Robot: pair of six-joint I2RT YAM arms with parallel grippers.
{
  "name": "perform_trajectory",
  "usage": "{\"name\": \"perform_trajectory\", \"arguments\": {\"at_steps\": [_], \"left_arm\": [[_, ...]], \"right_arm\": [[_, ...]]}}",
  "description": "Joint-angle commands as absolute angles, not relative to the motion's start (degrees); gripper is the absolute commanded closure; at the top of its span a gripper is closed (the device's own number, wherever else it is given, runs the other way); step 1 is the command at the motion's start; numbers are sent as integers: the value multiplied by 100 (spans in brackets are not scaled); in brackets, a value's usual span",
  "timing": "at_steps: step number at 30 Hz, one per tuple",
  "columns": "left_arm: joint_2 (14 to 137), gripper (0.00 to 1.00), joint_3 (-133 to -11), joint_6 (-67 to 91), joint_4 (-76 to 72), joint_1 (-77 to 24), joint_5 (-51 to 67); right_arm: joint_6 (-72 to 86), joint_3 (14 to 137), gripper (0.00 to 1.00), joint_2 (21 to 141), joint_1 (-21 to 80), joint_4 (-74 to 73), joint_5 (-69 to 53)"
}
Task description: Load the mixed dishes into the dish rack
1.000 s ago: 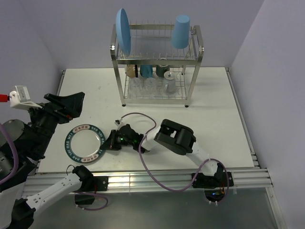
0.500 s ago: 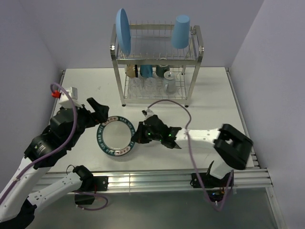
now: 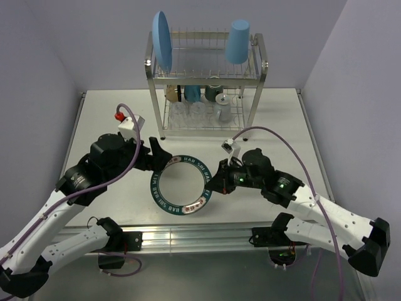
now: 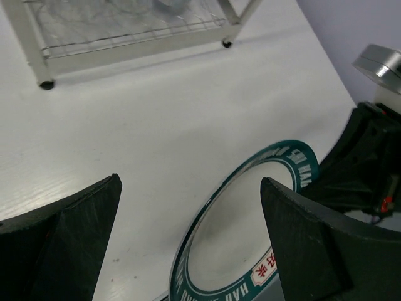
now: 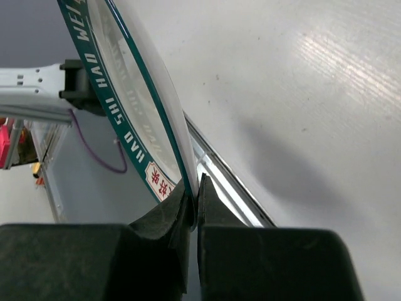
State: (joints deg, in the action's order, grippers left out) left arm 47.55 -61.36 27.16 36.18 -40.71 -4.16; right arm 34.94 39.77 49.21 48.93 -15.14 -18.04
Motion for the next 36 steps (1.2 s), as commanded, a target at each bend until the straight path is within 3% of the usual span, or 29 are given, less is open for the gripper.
{"name": "perform_trajectory", "arguments": {"at_steps": [1, 8, 16, 19, 20, 21, 22, 25, 27, 28, 29, 32, 36], "left_arm": [[4553, 1, -6144, 2145, 3182, -4078, 788], [4491, 4, -5705, 2012, 2963, -4078, 2942], [4693, 5, -5344, 2338, 2699, -4087, 3409], [4843, 22, -5274, 2452, 2471, -4087, 3708], [4878, 46, -5273, 2478, 2409, -4087, 3779], [4895, 62, -5291, 2531, 2339, -4078, 3971], [4948, 99, -5387, 2566, 2216, -4078, 4051], [5053, 100, -5772, 2646, 2145, -4078, 4034], [5124, 100, -6115, 2628, 2258, -4078, 3650], [5246, 100, -6535, 2584, 2346, -4078, 3073], [5317, 100, -6774, 2523, 2608, -4078, 2693], [5572, 100, -7697, 2418, 2699, -4078, 1260], [6160, 100, -9102, 2022, 2804, -4087, -226]], "right_arm": [[3252, 4017, 100, 4501, 4641, -1871, -2645], [3191, 4166, 100, 4104, 4289, -2101, -3199], [3261, 4613, 100, 3955, 4280, -2232, -3357], [3226, 4807, 100, 3876, 4280, -2346, -3279], [3191, 4851, 100, 3867, 4280, -2390, -3235], [3164, 4930, 100, 3867, 4280, -2417, -3130], [3138, 4965, 100, 3841, 4280, -2460, -3059], [3085, 5141, 100, 3893, 4263, -2513, -2769], [3067, 5264, 79, 3902, 4245, -2618, -2289], [3067, 5317, 64, 3894, 4245, -2697, -2059], [3093, 5370, 37, 3885, 4236, -2794, -1778], [3216, 5511, 1, 3701, 4228, -3084, -794], [3445, 5616, 0, 3245, 4236, -3637, 683]]}}
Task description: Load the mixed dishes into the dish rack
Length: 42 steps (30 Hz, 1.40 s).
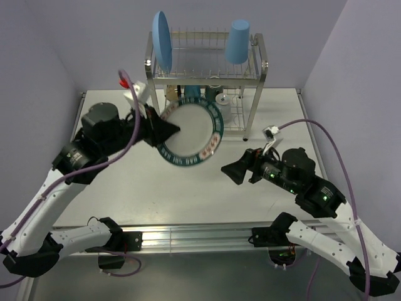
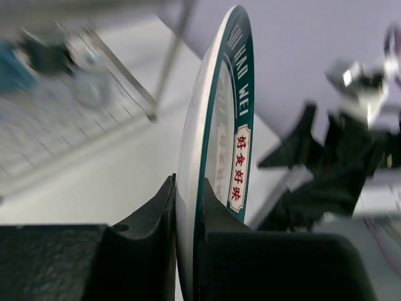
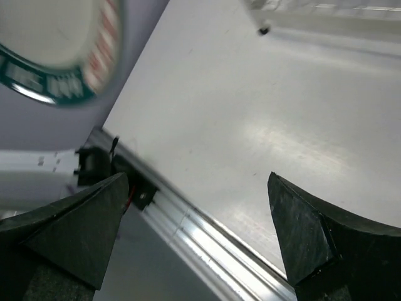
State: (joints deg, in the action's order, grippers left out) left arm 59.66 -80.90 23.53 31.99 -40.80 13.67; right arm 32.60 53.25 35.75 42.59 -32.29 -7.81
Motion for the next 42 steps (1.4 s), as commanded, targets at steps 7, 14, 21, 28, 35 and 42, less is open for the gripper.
{"name": "perform_trajectory", "arguments": {"at_steps": [7, 14, 21, 28, 35, 42], "left_arm": [[7459, 100, -11072, 933, 1603, -4087, -2107], [8726, 100, -11512, -867, -358, -4218, -3436], [10395, 100, -12804, -1906, -1079, -4315, -4446], [11091, 100, -13157, -2425, -1502, -4324, -4702], [11548, 100, -13447, -2408, -1371, -4263, -4948], [12006, 100, -13843, -2119, -1301, -4166, -5318]], "right_arm": [[3594, 5230, 0, 2628, 4228, -4192, 1407], [3884, 4396, 0, 2364, 4228, -4070, 1108], [3973, 3964, 0, 2355, 4228, -3850, 1046], [3946, 3674, 0, 2400, 4228, -3648, 958], [3938, 3603, 0, 2417, 4228, -3586, 932], [3973, 3621, 0, 2338, 4228, -3586, 940]]}}
